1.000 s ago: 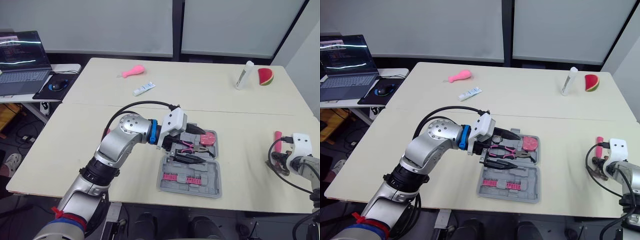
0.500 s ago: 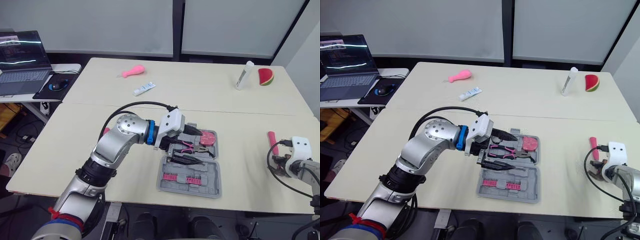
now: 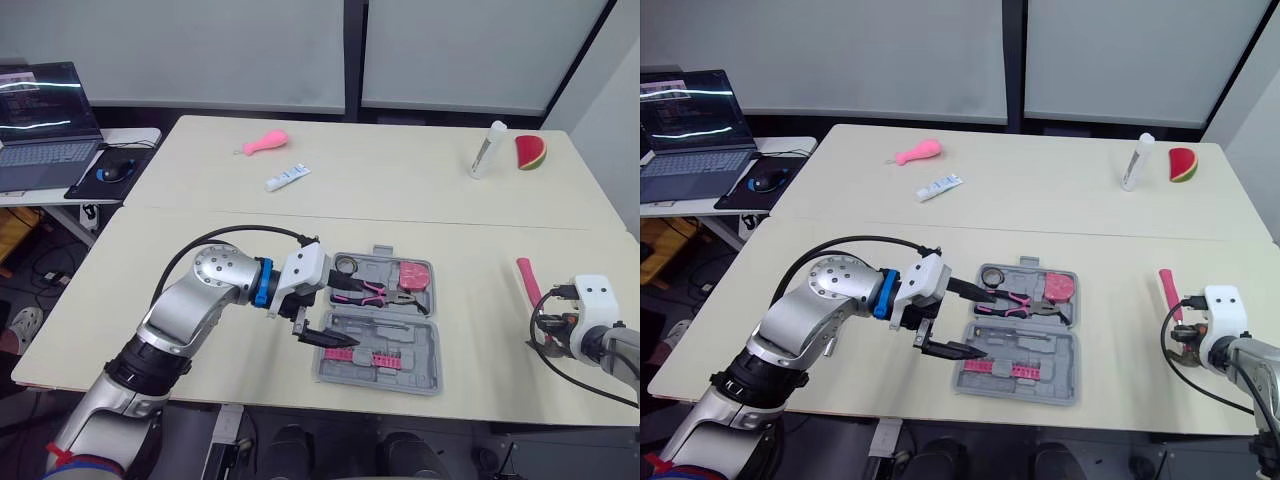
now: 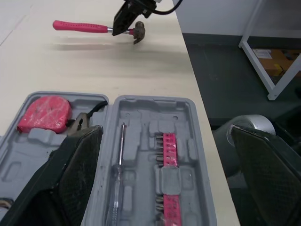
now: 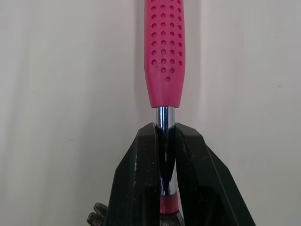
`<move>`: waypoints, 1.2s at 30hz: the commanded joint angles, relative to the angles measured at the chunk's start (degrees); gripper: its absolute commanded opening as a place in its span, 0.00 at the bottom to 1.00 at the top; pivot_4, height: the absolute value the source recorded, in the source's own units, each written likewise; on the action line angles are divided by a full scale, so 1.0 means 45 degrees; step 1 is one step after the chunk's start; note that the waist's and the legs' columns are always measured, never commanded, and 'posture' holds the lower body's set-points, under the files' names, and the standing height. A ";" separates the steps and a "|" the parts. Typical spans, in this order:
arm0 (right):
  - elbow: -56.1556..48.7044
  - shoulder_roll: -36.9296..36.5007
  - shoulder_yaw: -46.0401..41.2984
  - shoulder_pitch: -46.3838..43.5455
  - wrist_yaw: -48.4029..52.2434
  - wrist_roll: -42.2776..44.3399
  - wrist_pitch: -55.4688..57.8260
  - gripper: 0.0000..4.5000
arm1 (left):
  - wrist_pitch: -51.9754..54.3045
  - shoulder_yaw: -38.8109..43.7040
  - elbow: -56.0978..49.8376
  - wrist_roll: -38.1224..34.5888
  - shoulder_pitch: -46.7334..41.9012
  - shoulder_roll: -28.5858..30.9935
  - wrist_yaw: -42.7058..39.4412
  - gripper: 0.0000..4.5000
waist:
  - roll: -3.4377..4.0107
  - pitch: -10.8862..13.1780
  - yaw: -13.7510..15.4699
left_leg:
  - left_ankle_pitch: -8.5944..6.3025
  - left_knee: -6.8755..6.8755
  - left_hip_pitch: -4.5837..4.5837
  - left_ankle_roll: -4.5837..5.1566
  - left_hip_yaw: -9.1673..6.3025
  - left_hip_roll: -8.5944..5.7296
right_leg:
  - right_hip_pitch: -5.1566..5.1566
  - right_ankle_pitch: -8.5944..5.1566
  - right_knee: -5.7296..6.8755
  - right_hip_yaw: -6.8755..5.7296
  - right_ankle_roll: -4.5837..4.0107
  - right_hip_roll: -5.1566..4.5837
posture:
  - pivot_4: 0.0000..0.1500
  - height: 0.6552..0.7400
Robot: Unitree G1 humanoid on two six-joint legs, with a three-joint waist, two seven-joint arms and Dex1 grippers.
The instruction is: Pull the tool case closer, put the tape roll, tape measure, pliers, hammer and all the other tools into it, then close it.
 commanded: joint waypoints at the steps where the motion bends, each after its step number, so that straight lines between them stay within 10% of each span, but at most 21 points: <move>1: -0.1491 0.0059 -0.0275 0.0233 -0.0076 0.0288 0.0635 0.05 | -0.0243 0.0433 -0.0701 -0.0209 0.0230 0.0239 -0.0173 1.00 | -0.0001 0.0001 0.0002 | -0.0001 0.0000 -0.0002 0.0002 0.0000 0.0000 | 0.0000 0.0000 -0.0001 0.0000 0.0000 0.0000 | 1.00 1.00; 22: -0.1828 0.1201 0.1954 0.1146 -0.0587 -0.0692 -0.0398 0.05 | -0.0618 0.0602 -0.1683 -0.0675 0.1168 0.0473 -0.0259 1.00 | 0.0001 0.0005 -0.0049 | -0.0016 -0.0004 0.0019 0.0029 -0.0019 0.0012 | -0.0002 0.0000 0.0005 -0.0001 0.0000 0.0000 | 1.00 1.00; 36: -0.1950 0.0972 0.1011 0.3892 0.1303 -0.0806 -0.5457 0.65 | -0.0692 0.1068 -0.1729 -0.1578 0.1206 -0.0057 -0.0071 1.00 | 0.0002 0.0009 -0.0030 | -0.0016 -0.0002 0.0015 0.0029 -0.0021 0.0009 | 0.0001 0.0000 0.0005 -0.0006 0.0000 -0.0002 | 1.00 1.00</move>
